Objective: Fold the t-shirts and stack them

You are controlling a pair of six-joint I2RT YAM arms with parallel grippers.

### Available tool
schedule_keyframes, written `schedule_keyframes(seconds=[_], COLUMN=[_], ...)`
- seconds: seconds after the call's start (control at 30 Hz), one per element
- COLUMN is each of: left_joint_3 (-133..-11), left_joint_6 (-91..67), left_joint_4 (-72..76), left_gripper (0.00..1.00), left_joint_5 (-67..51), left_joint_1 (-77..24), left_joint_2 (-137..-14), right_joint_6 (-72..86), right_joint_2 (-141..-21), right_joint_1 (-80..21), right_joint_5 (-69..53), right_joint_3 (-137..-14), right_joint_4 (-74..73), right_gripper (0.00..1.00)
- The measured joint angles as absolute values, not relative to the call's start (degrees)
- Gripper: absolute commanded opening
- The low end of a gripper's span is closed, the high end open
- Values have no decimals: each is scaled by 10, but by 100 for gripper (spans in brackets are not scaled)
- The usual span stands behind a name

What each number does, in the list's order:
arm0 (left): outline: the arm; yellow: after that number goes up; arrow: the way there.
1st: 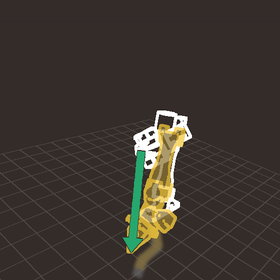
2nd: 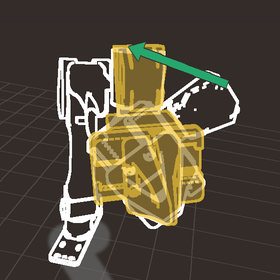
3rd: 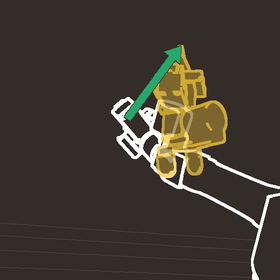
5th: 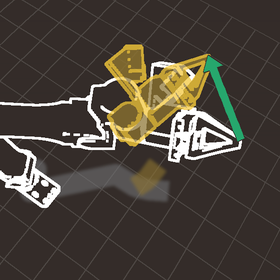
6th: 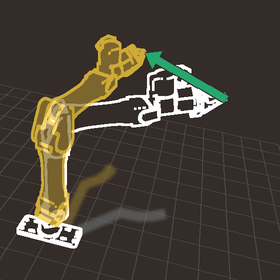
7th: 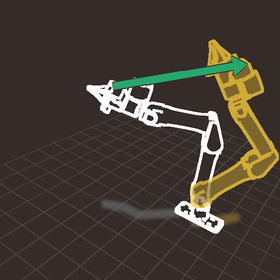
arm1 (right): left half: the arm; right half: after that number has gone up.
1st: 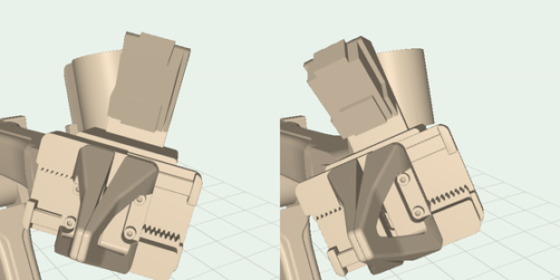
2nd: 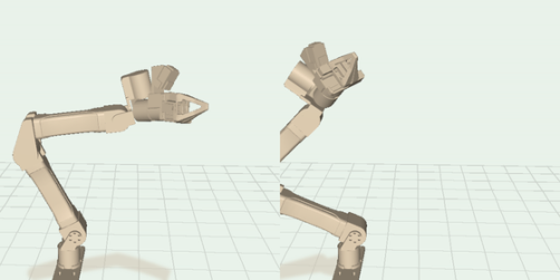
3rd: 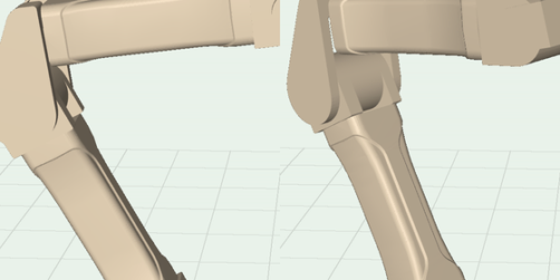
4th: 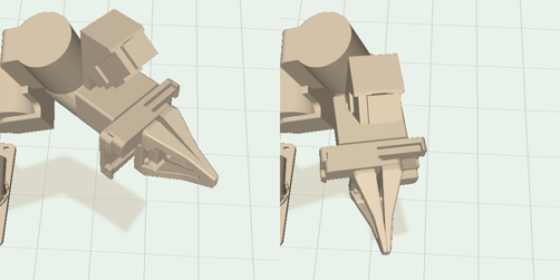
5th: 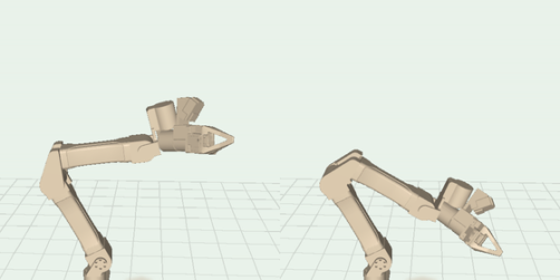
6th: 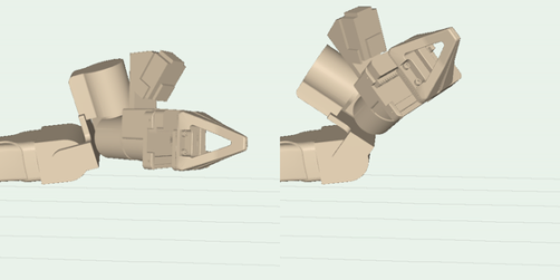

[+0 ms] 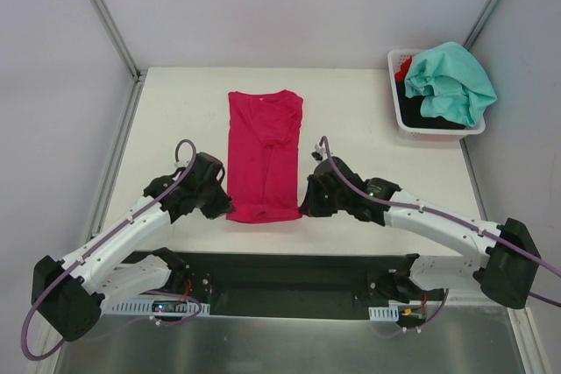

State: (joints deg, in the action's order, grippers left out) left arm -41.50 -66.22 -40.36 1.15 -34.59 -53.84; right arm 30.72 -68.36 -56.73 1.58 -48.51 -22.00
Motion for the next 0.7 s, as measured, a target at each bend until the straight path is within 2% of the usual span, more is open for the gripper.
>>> schedule_keyframes(seconds=[0.7], left_joint_3=[-532], left_joint_6=[-574], left_joint_4=[-351], left_gripper=[0], left_joint_5=[5], left_joint_1=[-242], left_joint_2=[-680], right_joint_6=[219], right_joint_2=[-804], right_joint_1=[-445], right_joint_5=[-75], right_joint_3=[-630], right_joint_4=[-232], right_gripper=[1])
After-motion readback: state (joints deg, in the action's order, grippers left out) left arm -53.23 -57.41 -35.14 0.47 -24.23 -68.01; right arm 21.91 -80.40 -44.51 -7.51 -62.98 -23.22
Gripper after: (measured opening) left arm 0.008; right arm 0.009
